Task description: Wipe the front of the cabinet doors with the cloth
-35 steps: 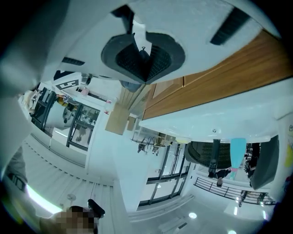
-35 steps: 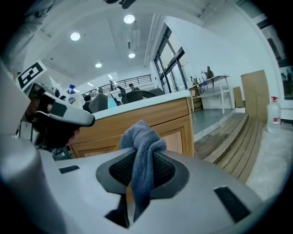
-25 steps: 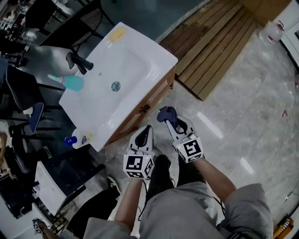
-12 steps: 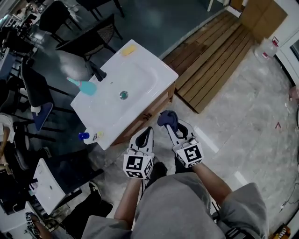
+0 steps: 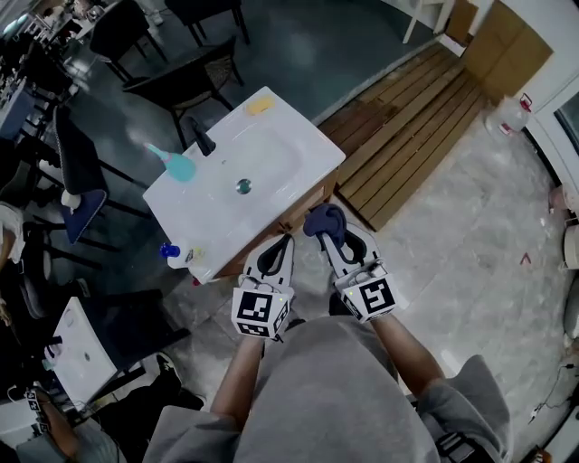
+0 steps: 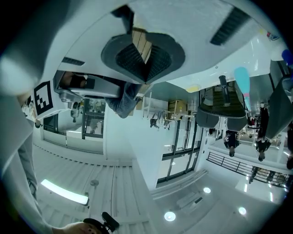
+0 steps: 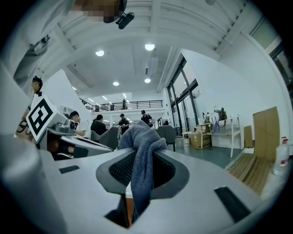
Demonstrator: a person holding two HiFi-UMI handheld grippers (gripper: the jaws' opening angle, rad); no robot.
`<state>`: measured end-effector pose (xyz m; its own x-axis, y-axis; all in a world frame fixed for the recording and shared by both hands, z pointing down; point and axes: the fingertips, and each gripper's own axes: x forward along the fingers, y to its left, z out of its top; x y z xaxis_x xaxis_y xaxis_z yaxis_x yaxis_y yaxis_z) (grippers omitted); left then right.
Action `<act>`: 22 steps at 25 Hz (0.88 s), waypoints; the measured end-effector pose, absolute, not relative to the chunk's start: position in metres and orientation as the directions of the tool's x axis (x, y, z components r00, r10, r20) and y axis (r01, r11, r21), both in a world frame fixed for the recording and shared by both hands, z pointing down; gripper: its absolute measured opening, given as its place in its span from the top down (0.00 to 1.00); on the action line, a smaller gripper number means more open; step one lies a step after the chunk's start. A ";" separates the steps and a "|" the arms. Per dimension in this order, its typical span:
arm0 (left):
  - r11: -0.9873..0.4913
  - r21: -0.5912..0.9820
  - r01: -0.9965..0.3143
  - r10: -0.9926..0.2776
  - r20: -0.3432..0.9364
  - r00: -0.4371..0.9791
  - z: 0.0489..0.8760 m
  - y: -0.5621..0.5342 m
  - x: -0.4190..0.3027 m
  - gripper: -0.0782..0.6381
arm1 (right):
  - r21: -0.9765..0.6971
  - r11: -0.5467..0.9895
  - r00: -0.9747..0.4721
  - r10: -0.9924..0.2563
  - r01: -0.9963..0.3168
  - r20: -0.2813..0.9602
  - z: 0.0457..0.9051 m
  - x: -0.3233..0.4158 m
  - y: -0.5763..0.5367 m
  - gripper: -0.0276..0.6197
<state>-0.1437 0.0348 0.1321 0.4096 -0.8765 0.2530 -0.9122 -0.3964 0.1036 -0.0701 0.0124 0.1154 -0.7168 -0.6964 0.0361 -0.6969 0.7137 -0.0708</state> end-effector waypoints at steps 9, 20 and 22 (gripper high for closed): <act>-0.416 0.087 -0.905 -0.883 0.198 0.425 0.113 0.041 -0.154 0.88 | -0.046 0.731 -0.731 -0.682 -0.681 -0.016 0.090 -0.080 0.019 0.84; -0.436 0.099 -0.895 -0.877 0.177 0.447 0.112 0.055 -0.165 0.88 | -0.041 0.745 -0.745 -0.666 -0.665 -0.033 0.087 -0.092 0.029 0.84; -0.439 0.099 -0.893 -0.875 0.179 0.450 0.113 0.057 -0.168 0.88 | -0.041 0.745 -0.745 -0.667 -0.665 -0.032 0.088 -0.094 0.030 0.84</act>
<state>-0.1676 0.0571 0.1129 0.4503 -0.8749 0.1786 -0.8929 -0.4393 0.0989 -0.0942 0.0305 0.0878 -0.7447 -0.6667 -0.0319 -0.6655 0.7453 -0.0408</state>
